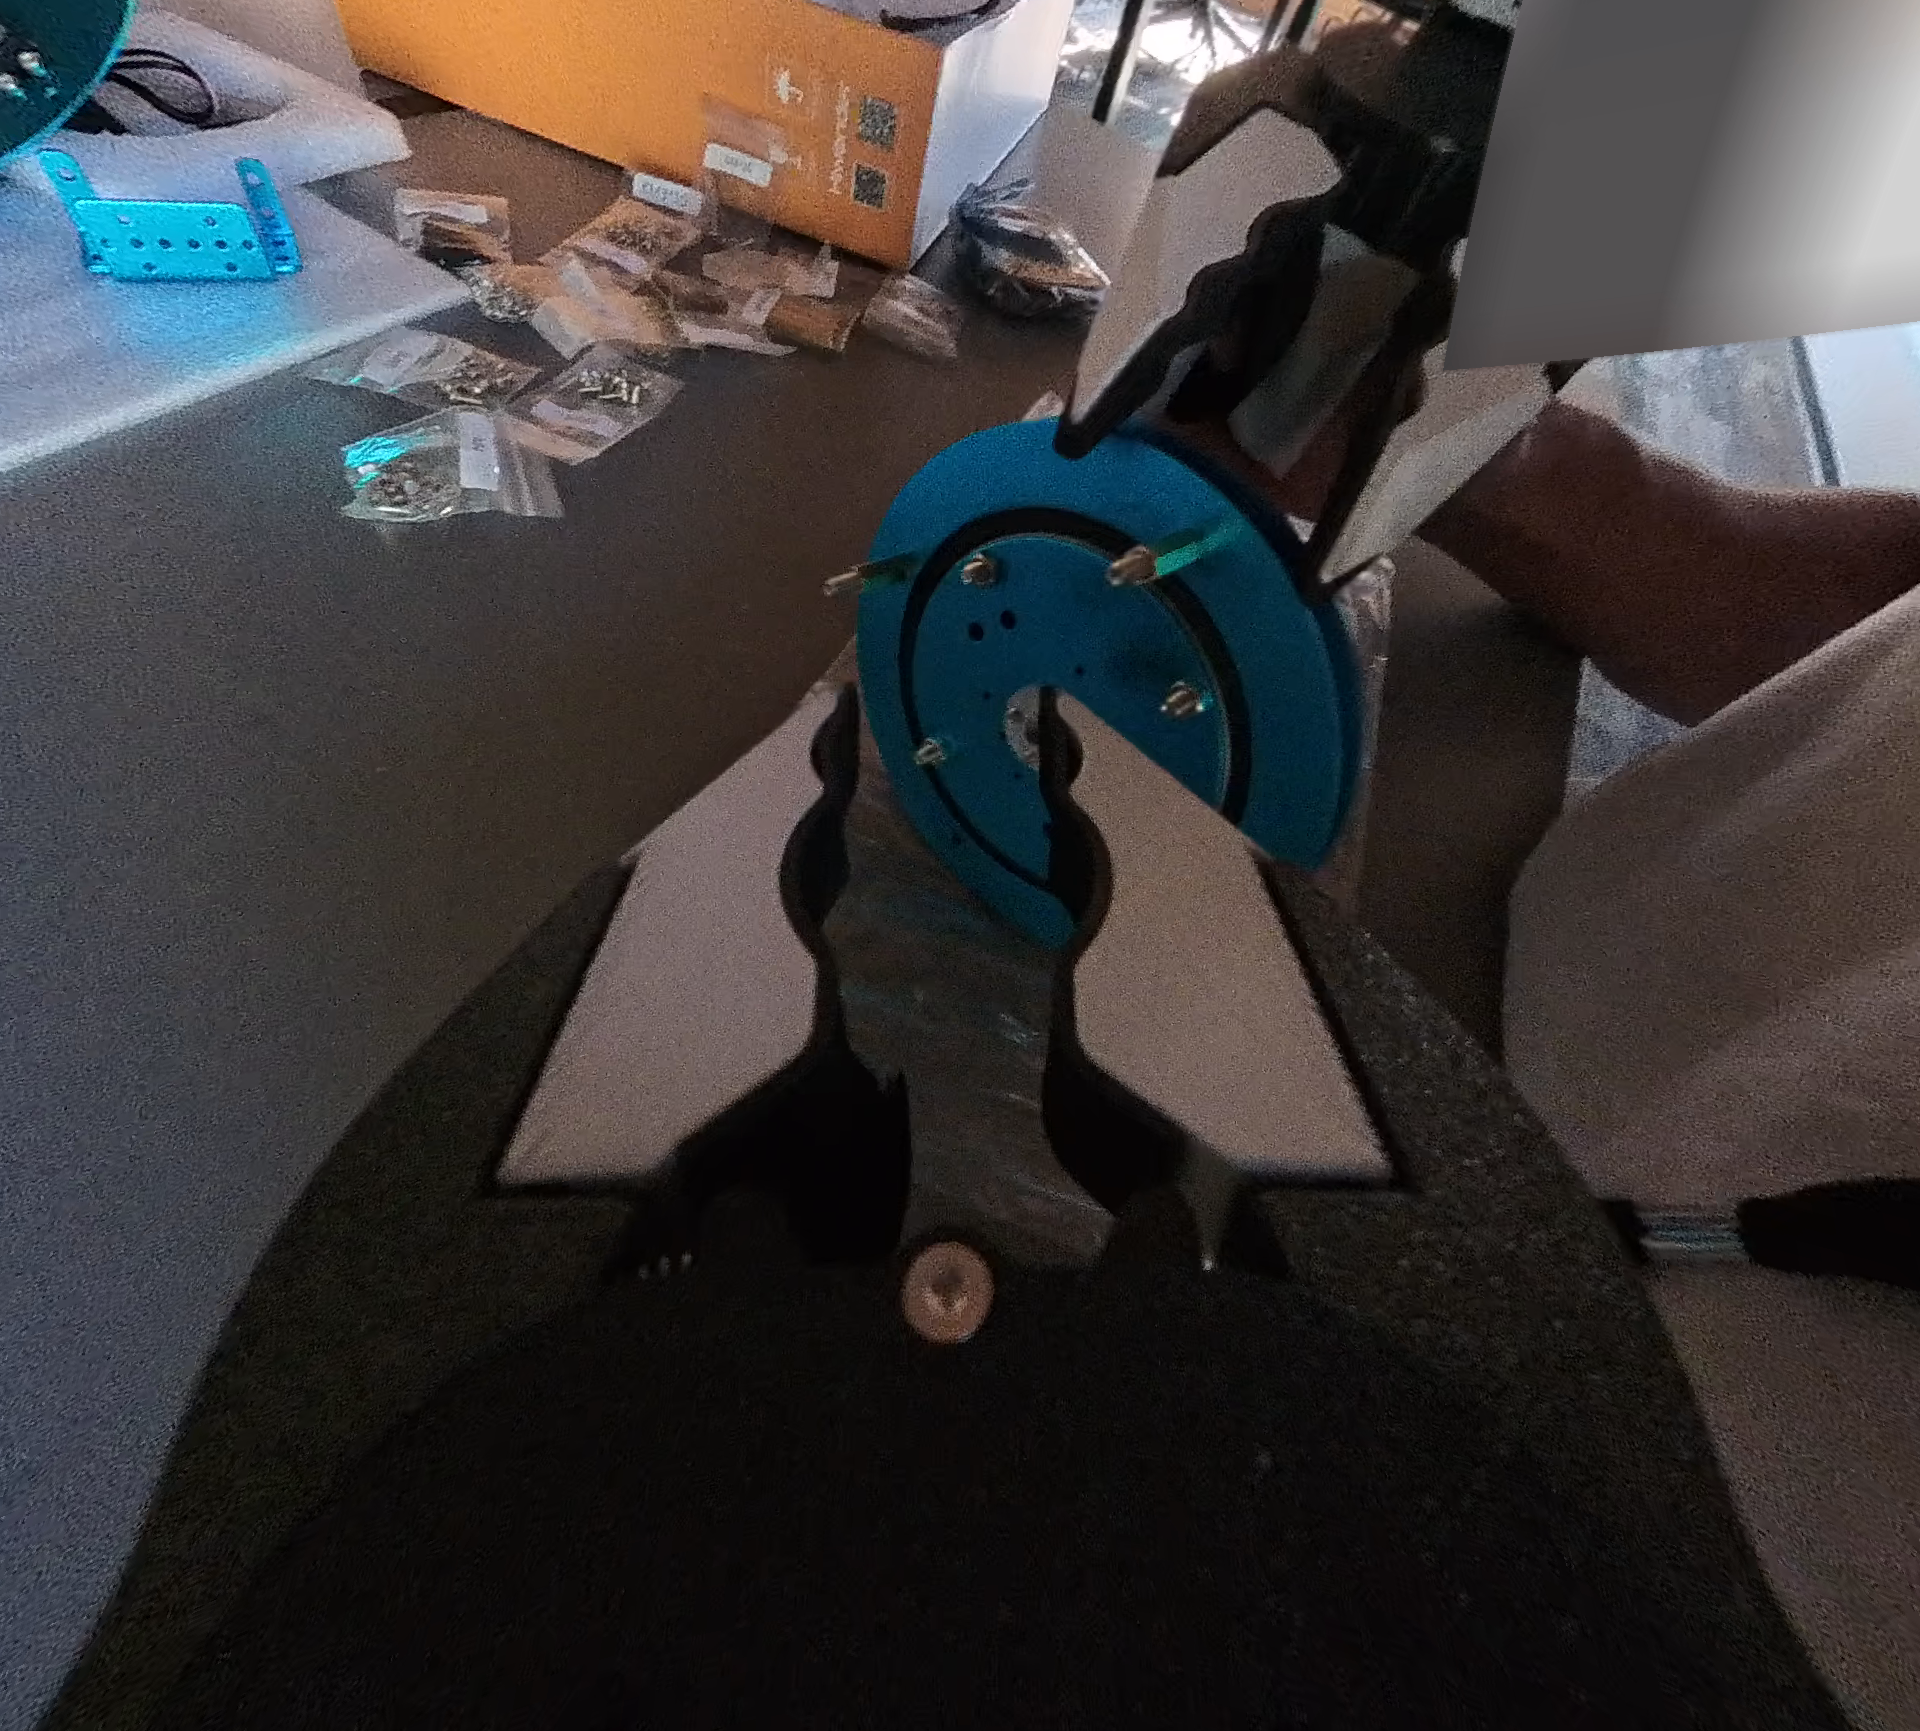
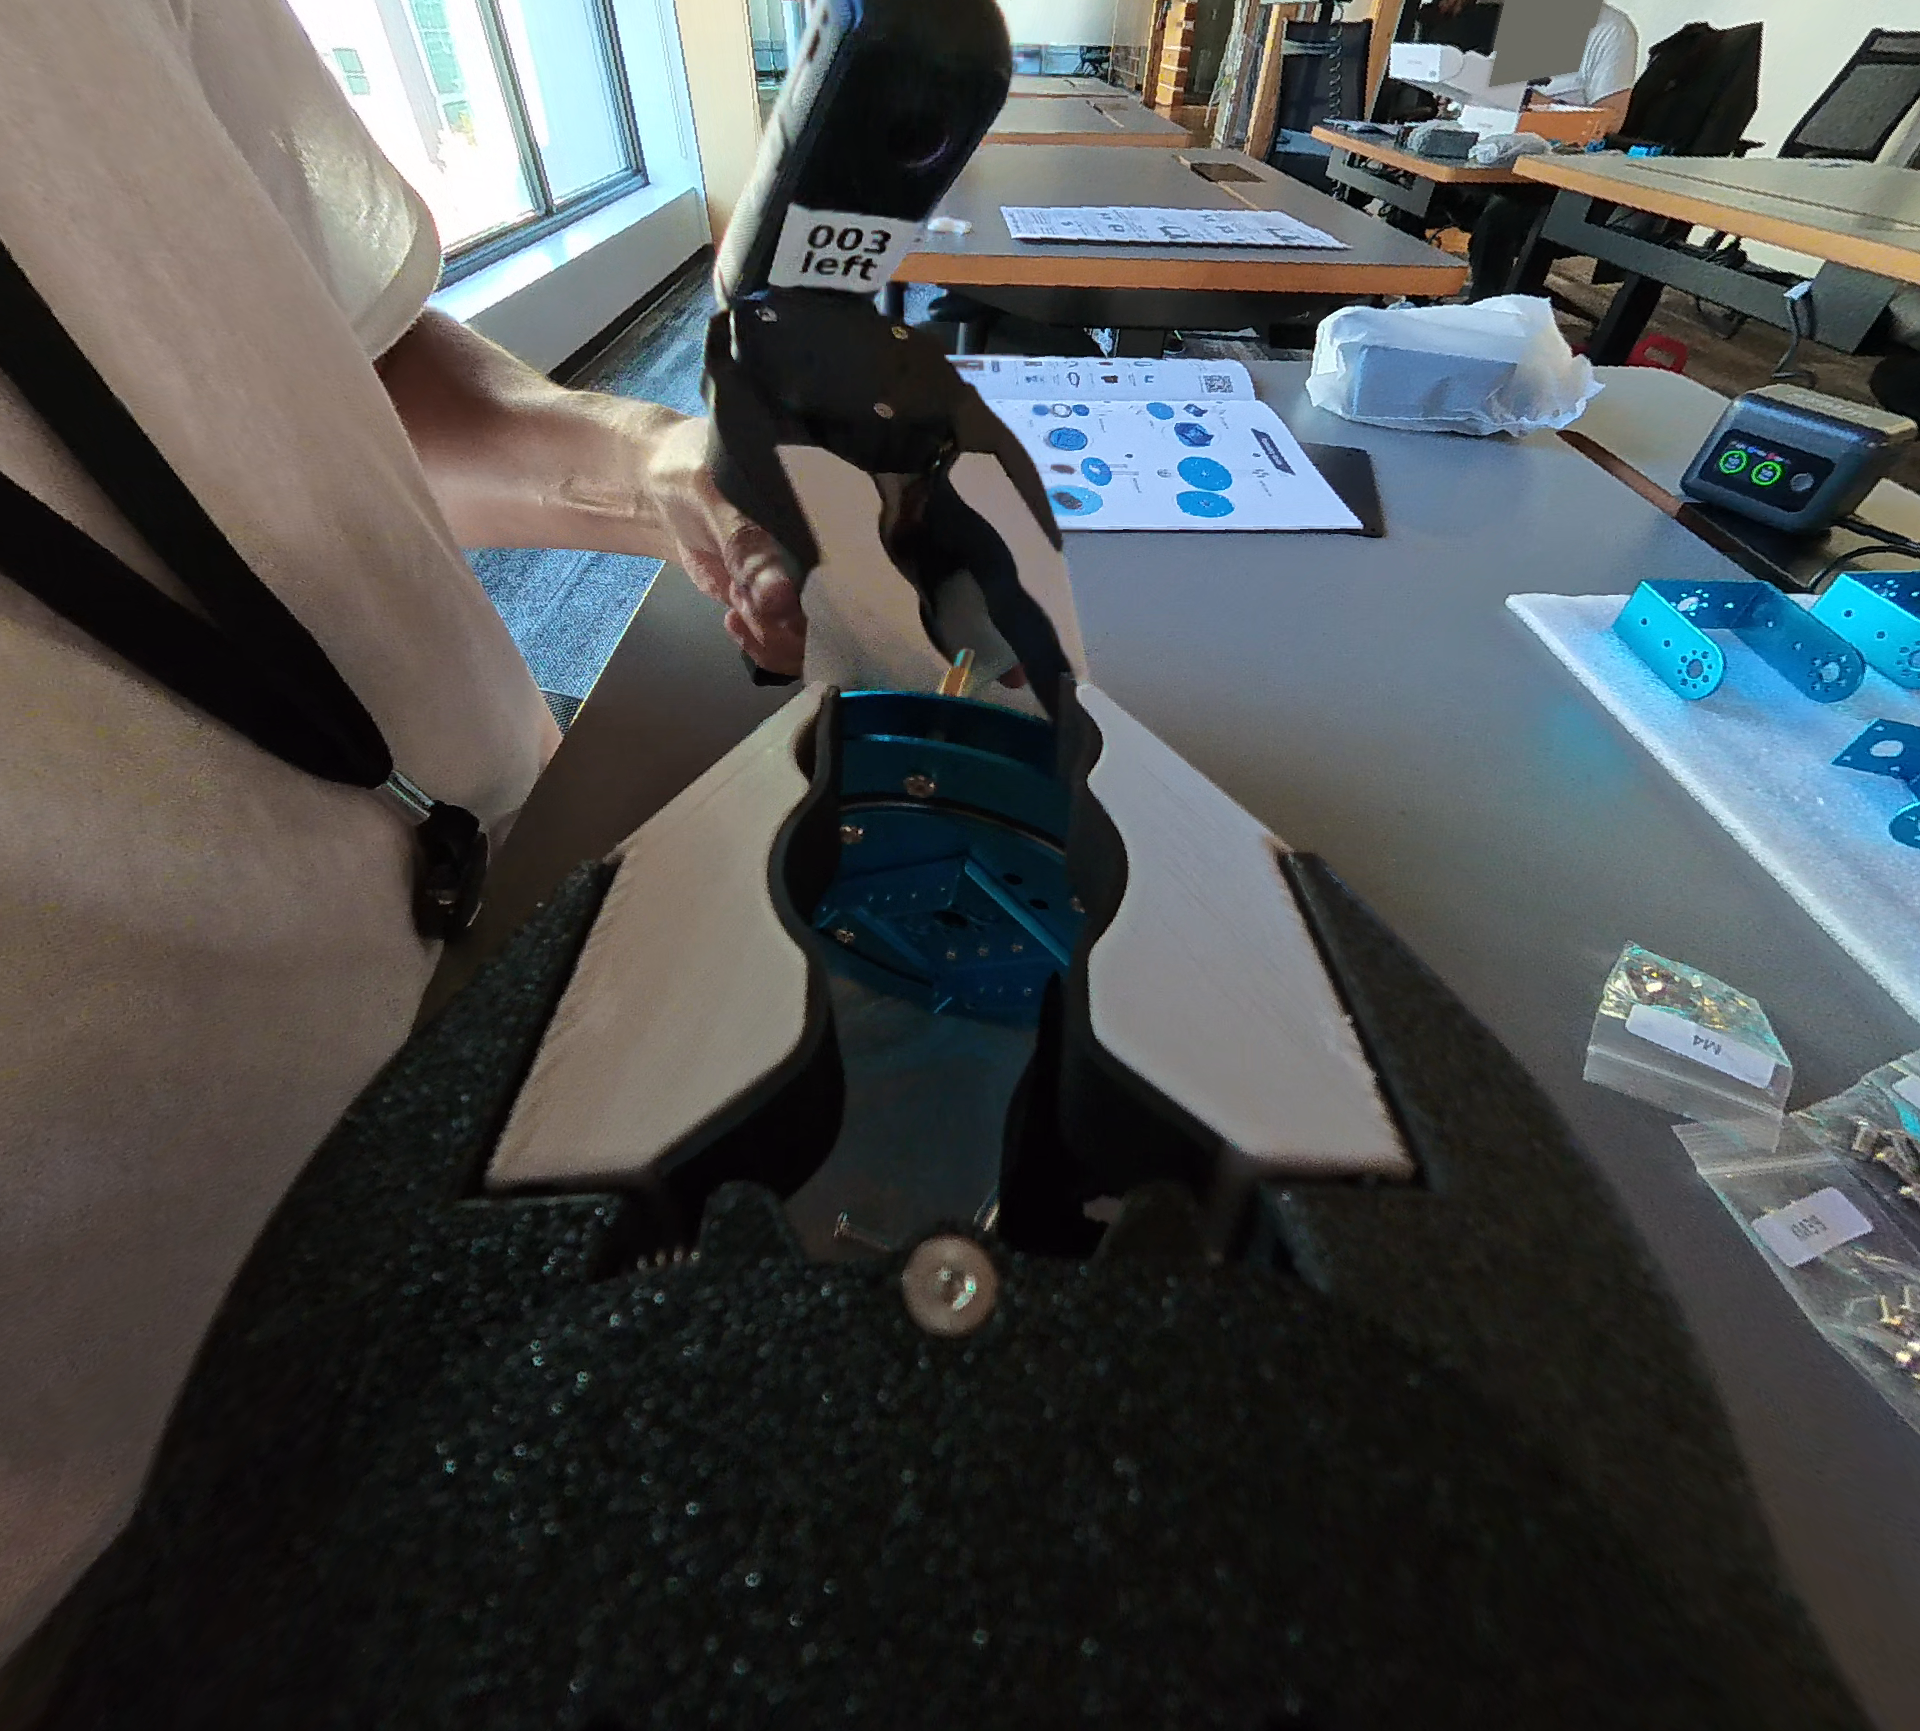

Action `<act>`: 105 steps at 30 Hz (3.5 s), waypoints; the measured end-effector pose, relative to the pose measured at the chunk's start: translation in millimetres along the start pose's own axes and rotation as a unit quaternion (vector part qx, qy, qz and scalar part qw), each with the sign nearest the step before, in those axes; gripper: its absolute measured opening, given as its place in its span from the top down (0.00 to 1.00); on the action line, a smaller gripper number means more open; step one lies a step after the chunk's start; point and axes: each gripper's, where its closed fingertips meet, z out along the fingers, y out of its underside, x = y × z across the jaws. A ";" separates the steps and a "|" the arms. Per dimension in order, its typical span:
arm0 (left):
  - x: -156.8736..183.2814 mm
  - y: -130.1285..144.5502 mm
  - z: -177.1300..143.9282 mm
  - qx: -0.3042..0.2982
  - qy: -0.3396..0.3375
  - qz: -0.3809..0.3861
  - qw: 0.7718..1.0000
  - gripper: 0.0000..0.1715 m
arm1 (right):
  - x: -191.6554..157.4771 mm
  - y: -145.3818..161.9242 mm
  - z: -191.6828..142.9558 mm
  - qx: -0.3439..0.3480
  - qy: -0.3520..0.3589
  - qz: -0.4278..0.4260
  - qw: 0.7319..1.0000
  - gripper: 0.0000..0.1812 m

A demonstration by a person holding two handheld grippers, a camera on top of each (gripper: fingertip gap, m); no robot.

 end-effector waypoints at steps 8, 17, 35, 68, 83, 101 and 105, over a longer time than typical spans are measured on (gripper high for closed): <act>25.0 -41.3 -17.2 0.085 0.076 -0.039 0.993 0.77 | -1.1 -0.1 0.5 -0.001 0.000 -0.002 1.000 0.78; 7.1 -7.1 -3.6 0.036 0.018 -0.019 0.999 0.80 | -0.9 -0.1 0.3 0.001 -0.002 0.001 1.000 0.78; 12.6 -28.2 -8.3 0.101 0.045 -0.021 0.994 0.69 | -6.0 -1.7 6.0 0.007 -0.013 0.000 1.000 0.78; 29.8 -18.5 -33.5 0.074 0.007 0.003 0.997 0.65 | 1.7 -1.6 3.4 0.024 -0.008 0.034 0.999 0.79; 54.0 6.8 -7.0 -0.012 -0.046 0.191 0.980 0.81 | -3.6 0.3 2.2 -0.003 -0.023 0.020 1.000 0.75; 36.5 -10.8 -1.1 -0.036 0.045 0.245 0.968 0.93 | 6.0 10.4 -27.5 -0.116 0.002 -0.036 0.993 0.79; 32.9 -13.0 -0.7 -0.033 0.047 0.233 0.971 0.93 | 3.2 15.6 -21.7 -0.104 -0.002 -0.006 0.995 0.83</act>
